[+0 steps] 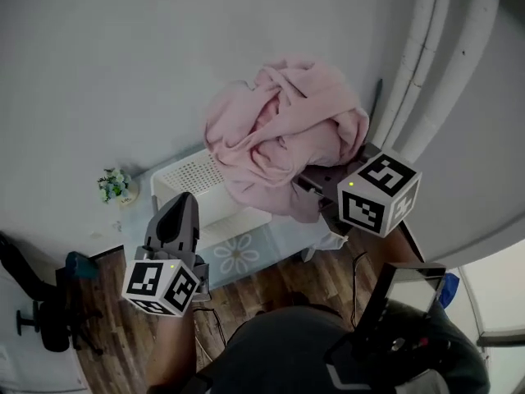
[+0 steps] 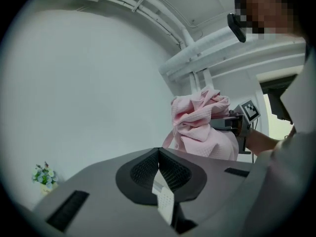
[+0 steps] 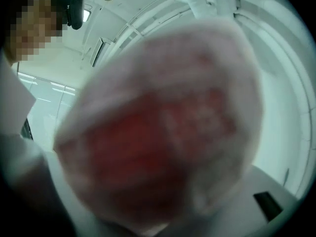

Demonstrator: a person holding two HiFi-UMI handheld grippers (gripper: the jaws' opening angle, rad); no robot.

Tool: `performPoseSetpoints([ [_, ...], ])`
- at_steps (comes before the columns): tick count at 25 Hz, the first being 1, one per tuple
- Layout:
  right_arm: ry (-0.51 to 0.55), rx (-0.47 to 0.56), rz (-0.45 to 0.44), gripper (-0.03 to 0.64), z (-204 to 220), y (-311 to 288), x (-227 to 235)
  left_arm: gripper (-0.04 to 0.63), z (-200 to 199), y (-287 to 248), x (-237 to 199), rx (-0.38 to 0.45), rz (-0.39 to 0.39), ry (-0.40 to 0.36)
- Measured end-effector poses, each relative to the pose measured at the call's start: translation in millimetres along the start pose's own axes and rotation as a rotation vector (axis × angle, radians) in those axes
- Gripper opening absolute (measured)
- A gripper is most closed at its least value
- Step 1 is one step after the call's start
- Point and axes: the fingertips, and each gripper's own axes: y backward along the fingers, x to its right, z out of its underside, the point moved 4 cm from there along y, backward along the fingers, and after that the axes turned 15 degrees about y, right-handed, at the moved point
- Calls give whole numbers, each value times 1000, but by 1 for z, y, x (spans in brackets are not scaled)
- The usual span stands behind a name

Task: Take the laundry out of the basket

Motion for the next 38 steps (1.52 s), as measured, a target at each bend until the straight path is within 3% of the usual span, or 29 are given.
performPoseSetpoints([
  [9, 6, -65, 310, 296, 1, 94, 13, 9, 10, -38, 58, -63, 260, -9],
  [13, -12, -86, 442, 296, 4, 136, 18, 9, 15, -56, 89, -94, 373, 20],
  [18, -7, -116, 585, 296, 13, 187, 14, 9, 27, -69, 135, -102, 485, -24],
  [27, -20, -165, 717, 296, 41, 207, -2, 9, 52, -84, 149, -122, 514, -20],
  [38, -36, -182, 742, 296, 54, 208, 3, 9, 61, -84, 153, -143, 436, -37],
])
